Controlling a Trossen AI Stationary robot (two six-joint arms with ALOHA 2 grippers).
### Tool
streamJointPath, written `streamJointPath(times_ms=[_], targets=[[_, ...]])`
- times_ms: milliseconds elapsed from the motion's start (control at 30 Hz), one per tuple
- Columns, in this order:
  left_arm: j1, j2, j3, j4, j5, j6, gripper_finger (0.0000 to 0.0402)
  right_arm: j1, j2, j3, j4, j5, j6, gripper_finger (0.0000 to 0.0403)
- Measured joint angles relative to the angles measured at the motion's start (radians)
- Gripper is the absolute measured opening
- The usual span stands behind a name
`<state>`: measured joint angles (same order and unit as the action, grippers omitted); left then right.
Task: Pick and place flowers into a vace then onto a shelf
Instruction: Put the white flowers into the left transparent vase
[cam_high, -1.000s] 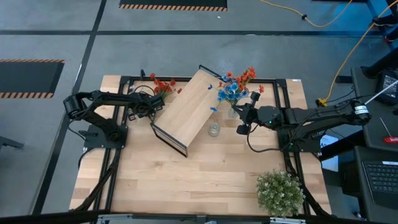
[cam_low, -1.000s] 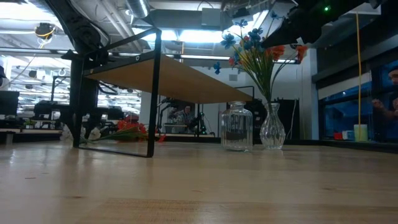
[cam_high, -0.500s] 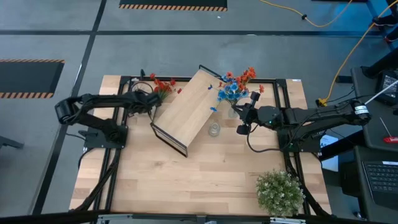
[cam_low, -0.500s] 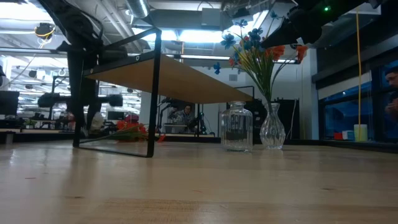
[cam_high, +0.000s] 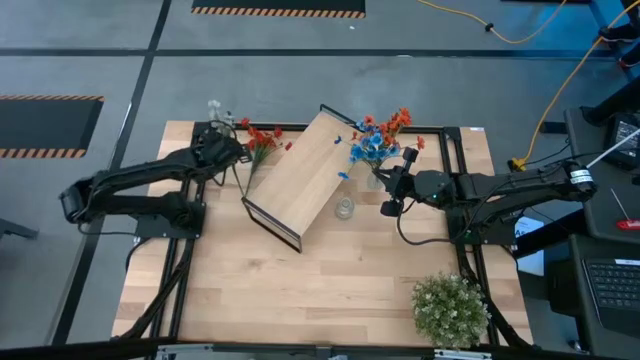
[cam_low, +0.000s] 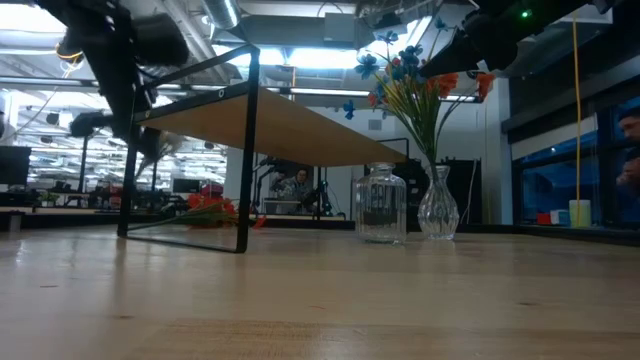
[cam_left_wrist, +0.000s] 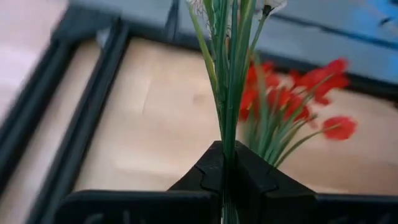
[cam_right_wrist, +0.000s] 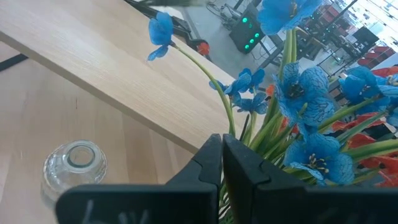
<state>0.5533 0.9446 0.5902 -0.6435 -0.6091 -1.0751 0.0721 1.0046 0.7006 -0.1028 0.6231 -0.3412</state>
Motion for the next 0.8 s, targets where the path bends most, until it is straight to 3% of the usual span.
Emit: streamJointPath(times_ms=[167,400,567,800], targets=[[-0.001,-0.103,0.0,0.091,-0.024,0.227,0.0014,0.0,0.0,0.0,0.0,0.0,0.024,0.0017],[-0.017,-0.183,0.001,0.356,-0.004,0.529,0.0014,0.0,0.0,0.0,0.01,0.0,0.026,0.0003],[-0.032,-0.202,0.002,0.526,0.117,0.718,0.0013,0.0,0.0,0.0,0.032,-0.007,0.026,0.0008],[-0.076,-0.201,0.002,0.612,0.269,0.853,0.0013,0.001,0.0,0.0,0.034,-0.189,0.024,0.0002]])
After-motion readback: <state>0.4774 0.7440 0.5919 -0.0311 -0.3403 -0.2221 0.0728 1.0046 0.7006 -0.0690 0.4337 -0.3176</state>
